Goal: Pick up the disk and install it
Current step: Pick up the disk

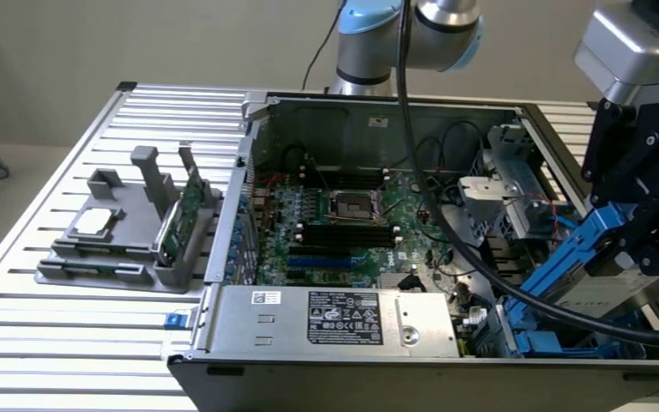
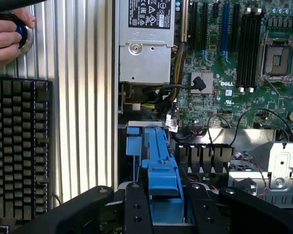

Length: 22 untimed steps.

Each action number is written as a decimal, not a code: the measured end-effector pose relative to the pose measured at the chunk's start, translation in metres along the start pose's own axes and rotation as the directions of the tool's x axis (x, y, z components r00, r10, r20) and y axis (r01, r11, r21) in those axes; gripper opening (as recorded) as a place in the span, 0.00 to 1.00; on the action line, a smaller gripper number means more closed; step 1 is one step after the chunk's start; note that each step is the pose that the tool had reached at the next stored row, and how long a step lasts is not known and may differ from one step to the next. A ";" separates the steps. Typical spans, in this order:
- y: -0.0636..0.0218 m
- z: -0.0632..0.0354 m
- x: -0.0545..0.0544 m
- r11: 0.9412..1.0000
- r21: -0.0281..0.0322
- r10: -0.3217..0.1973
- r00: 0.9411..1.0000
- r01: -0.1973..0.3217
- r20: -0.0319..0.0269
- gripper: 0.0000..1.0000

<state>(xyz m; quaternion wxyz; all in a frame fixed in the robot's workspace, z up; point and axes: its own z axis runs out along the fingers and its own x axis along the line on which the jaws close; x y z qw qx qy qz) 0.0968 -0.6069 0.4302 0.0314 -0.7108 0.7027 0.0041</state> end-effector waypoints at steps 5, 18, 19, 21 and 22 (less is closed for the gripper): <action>0.0000 0.0014 -0.002 1.000 -0.002 0.006 1.000 -0.006 0.000 0.33; -0.0026 0.0040 -0.004 1.000 -0.005 0.008 1.000 -0.008 0.000 0.33; -0.0025 0.0045 -0.004 1.000 -0.005 0.008 1.000 -0.008 0.000 0.33; -0.0025 0.0052 -0.004 1.000 -0.005 0.008 1.000 -0.008 0.000 0.33; -0.0025 0.0056 -0.003 1.000 -0.005 0.008 1.000 -0.008 0.000 0.33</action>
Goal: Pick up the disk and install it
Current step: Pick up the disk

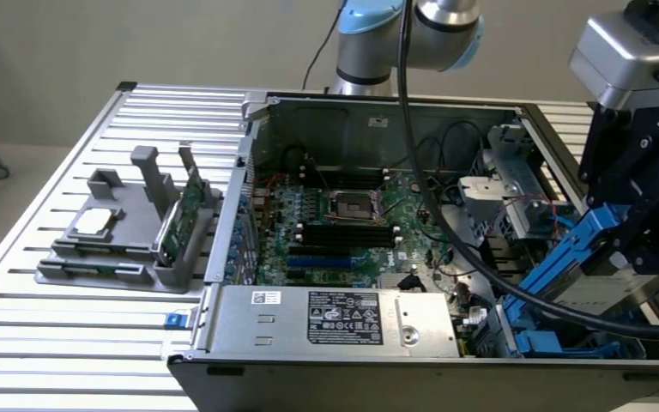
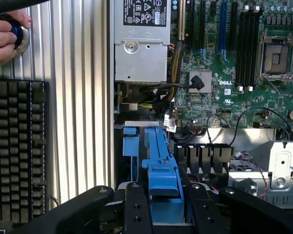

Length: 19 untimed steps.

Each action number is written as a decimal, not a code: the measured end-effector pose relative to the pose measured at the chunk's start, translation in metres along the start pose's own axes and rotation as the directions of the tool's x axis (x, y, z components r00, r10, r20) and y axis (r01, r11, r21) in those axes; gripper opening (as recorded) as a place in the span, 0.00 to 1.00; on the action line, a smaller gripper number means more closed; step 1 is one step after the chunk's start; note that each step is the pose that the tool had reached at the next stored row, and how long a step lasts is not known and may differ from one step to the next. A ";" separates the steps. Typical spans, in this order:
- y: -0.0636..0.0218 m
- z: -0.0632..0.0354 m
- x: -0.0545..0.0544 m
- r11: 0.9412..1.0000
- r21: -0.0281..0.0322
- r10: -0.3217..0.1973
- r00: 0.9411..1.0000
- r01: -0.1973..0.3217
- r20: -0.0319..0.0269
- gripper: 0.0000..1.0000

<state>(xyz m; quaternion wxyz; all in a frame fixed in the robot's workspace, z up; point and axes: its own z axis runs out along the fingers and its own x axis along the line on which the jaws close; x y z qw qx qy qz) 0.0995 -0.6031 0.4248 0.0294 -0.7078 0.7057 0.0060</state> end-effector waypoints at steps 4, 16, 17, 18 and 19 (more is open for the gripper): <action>0.0000 0.0021 0.000 1.000 0.000 0.000 1.000 0.000 0.000 0.33; 0.0002 0.0088 0.000 1.000 0.000 0.007 1.000 -0.007 0.000 0.33; 0.0003 0.0093 0.000 1.000 0.000 0.008 1.000 -0.008 0.000 0.33; 0.0003 0.0097 0.000 1.000 0.000 0.008 1.000 -0.008 0.000 0.33; 0.0003 0.0101 0.001 1.000 0.000 0.009 1.000 -0.009 0.000 0.33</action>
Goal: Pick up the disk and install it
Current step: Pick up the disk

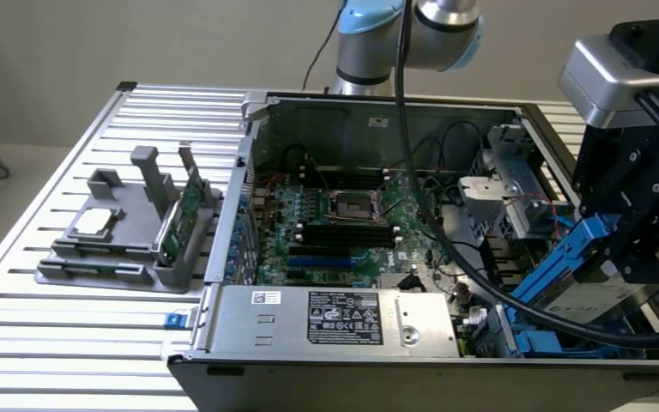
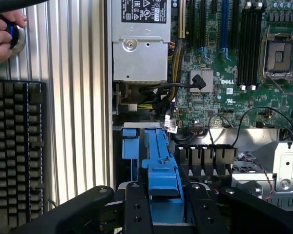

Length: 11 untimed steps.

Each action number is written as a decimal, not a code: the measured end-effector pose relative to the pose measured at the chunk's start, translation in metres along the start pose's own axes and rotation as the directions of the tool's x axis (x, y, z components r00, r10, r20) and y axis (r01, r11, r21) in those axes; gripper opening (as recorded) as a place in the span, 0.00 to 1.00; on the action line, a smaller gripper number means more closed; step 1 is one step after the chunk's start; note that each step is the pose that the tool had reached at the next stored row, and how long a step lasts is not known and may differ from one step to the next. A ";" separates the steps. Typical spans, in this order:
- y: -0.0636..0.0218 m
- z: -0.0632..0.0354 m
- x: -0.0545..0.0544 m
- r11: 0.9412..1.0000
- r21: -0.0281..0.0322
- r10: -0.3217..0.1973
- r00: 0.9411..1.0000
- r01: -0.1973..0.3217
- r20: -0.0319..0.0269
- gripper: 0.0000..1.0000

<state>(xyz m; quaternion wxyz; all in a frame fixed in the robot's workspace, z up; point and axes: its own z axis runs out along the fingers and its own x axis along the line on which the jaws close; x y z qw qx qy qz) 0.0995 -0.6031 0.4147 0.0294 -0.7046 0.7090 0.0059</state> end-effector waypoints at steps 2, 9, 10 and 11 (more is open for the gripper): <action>0.0000 0.0006 0.000 1.000 0.000 0.001 1.000 -0.001 0.000 0.35; 0.0001 0.0031 0.000 1.000 0.000 0.006 1.000 -0.006 0.000 0.47; 0.0001 0.0034 0.000 1.000 0.000 0.007 1.000 -0.007 0.000 0.47; 0.0001 0.0036 0.000 1.000 0.000 0.008 1.000 -0.008 0.000 0.47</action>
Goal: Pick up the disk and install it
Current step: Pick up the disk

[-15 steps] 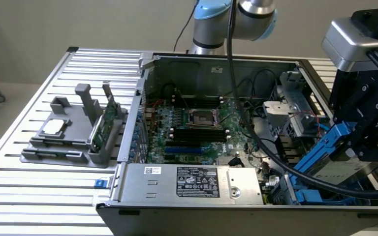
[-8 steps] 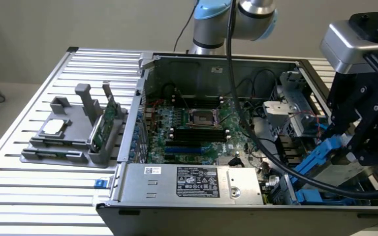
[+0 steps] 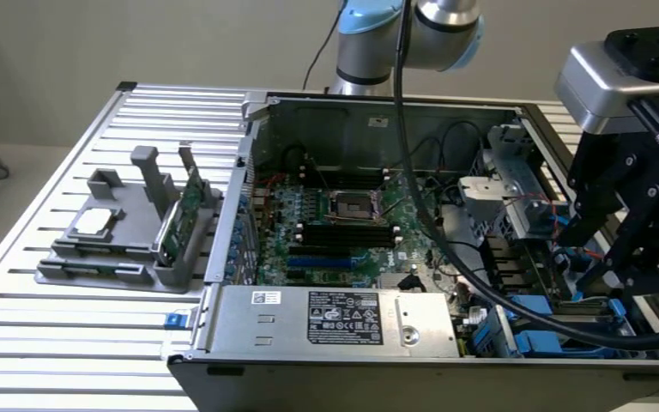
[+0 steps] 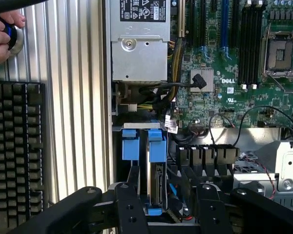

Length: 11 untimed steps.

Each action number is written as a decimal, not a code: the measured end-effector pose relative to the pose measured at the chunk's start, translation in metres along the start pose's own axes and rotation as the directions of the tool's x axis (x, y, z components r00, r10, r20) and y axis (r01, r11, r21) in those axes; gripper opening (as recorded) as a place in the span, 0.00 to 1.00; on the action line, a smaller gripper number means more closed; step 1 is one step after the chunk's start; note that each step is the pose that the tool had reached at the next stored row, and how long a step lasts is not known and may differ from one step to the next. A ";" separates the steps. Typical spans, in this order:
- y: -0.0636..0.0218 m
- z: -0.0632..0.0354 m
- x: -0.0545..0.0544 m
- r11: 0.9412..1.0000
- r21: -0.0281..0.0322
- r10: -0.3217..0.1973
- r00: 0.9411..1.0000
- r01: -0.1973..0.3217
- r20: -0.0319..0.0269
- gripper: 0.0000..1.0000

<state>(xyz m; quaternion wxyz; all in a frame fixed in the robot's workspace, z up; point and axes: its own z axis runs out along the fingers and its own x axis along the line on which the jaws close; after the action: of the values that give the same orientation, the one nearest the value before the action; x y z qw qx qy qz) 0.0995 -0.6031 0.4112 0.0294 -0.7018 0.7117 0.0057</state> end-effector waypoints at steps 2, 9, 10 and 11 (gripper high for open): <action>0.0000 0.0002 0.000 1.000 0.000 0.000 1.000 0.000 0.000 0.47; -0.0032 0.0004 0.000 1.000 0.000 0.001 1.000 -0.001 0.000 0.32; -0.0046 0.0005 0.000 1.000 0.000 0.001 1.000 -0.001 0.000 0.32; -0.0062 0.0008 0.000 1.000 -0.001 0.001 1.000 -0.001 0.000 0.26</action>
<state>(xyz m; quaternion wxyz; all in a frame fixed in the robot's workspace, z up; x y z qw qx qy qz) 0.1058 -0.6031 0.4105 0.0292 -0.7016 0.7119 0.0061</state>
